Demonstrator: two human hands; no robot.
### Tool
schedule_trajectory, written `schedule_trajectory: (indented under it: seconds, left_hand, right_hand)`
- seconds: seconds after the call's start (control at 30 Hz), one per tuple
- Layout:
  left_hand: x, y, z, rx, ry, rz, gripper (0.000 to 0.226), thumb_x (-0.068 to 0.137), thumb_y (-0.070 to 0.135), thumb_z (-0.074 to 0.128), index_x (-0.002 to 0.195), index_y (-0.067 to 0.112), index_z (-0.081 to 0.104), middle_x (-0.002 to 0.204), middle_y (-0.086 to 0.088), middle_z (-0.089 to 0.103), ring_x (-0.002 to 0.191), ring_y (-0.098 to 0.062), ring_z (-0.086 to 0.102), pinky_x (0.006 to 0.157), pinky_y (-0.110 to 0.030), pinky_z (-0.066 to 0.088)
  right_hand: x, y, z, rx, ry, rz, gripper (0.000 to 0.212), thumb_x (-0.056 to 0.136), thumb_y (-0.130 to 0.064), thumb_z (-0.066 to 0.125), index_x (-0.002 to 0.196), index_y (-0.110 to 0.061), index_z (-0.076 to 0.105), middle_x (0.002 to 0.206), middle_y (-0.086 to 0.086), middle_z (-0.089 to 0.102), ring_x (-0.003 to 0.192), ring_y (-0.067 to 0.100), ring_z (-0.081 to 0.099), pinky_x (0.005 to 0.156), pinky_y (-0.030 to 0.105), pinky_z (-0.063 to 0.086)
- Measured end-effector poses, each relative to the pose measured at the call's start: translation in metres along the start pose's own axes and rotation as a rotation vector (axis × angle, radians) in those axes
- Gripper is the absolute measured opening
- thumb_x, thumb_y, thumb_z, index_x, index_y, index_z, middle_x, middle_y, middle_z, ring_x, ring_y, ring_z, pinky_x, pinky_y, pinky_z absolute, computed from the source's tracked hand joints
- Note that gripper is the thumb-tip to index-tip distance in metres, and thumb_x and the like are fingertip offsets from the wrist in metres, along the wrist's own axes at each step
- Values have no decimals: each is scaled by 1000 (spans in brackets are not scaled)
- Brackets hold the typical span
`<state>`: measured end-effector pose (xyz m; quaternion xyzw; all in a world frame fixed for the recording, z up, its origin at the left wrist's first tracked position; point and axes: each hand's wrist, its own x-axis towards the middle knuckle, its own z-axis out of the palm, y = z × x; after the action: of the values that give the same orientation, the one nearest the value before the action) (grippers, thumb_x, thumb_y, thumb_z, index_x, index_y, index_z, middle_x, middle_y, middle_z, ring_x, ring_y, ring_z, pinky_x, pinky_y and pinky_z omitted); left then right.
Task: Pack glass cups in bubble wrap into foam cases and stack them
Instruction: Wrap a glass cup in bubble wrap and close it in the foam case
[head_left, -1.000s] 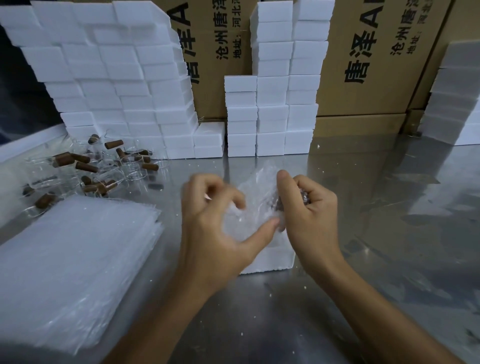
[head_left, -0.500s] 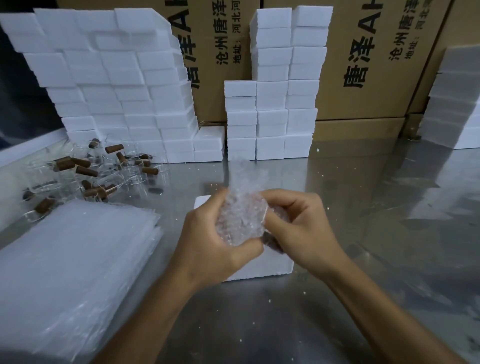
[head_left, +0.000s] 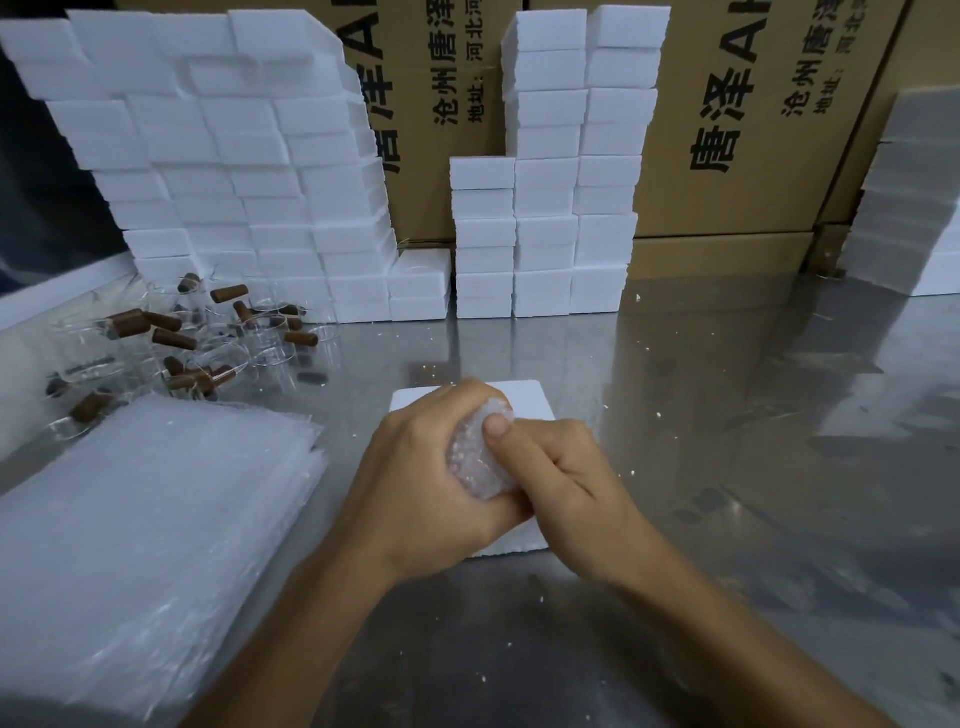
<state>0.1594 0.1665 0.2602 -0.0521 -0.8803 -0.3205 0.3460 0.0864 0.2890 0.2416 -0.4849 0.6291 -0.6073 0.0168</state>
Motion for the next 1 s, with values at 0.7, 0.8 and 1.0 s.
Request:
schedule_trajectory:
  seconds: [0.7, 0.8, 1.0]
  left_hand:
    - [4, -16, -10, -503, -117, -442, 52, 45, 33, 88, 87, 16, 62, 75, -2, 65, 70, -17, 61, 67, -39, 52]
    - [3, -12, -9, -509, -158, -550, 53, 40, 36, 88, 84, 17, 65, 74, -1, 68, 70, -16, 65, 68, -38, 56]
    - [4, -10, -14, -642, -228, -612, 52, 56, 54, 74, 99, 26, 71, 88, -5, 67, 71, -22, 59, 46, -27, 39]
  right_hand:
    - [2, -5, -4, -269, -110, -173, 46, 75, -50, 77, 79, -8, 59, 66, -6, 40, 64, 7, 39, 58, 15, 28]
    - [3, -5, -8, -317, -239, -65, 42, 60, -38, 93, 74, -36, 53, 69, -19, 46, 62, 2, 44, 56, 11, 32]
    - [2, -4, -9, -98, -191, 127, 24, 64, -10, 83, 78, -23, 68, 66, -14, 60, 56, 1, 50, 54, 17, 42]
